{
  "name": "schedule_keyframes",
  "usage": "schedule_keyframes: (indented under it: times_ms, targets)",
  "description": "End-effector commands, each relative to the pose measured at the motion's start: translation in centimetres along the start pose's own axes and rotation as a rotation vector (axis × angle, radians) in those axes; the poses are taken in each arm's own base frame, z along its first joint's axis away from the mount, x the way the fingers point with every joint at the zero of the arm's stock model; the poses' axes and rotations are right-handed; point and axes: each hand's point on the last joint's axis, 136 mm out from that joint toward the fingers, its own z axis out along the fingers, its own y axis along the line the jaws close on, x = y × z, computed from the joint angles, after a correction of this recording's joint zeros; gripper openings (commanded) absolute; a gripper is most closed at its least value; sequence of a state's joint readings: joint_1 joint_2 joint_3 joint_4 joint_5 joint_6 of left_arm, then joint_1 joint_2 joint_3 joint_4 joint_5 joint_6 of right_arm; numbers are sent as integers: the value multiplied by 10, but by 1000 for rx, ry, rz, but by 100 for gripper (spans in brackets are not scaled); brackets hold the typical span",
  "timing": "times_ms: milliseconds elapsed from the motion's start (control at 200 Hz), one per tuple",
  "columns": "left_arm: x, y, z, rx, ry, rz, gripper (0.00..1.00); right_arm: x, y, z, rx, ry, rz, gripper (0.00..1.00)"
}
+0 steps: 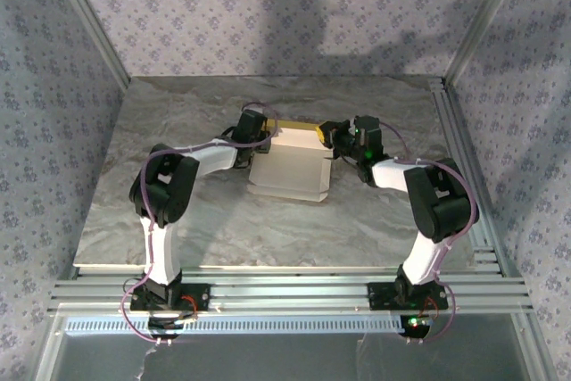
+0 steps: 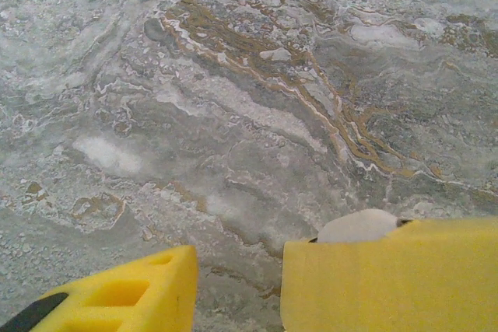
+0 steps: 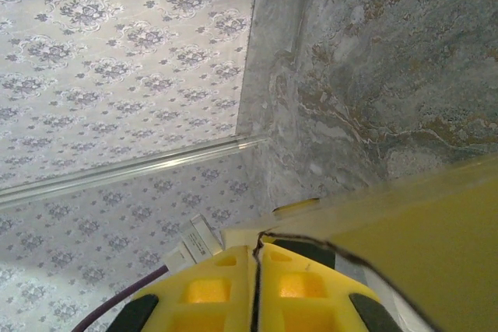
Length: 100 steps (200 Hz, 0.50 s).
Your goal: Fold the paper box
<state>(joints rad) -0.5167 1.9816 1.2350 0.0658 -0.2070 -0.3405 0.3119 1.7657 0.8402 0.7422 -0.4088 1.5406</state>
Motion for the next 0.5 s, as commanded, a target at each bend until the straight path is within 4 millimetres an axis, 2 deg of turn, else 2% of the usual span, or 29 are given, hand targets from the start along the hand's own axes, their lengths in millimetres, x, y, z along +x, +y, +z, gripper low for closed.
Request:
schedule_keyframes:
  times_ms: [0,270,495]
  targets:
    - [-6,0,-12,28,-10,32,45,-9,-17,2,50,-25,-8,0]
    - [-6,0,-24,28,-39,62,47,-8,-17,1,53,-29,-10,0]
    - [-13,4,-33,26,-88,70,47,-8,-14,1,47,-26,-12,0]
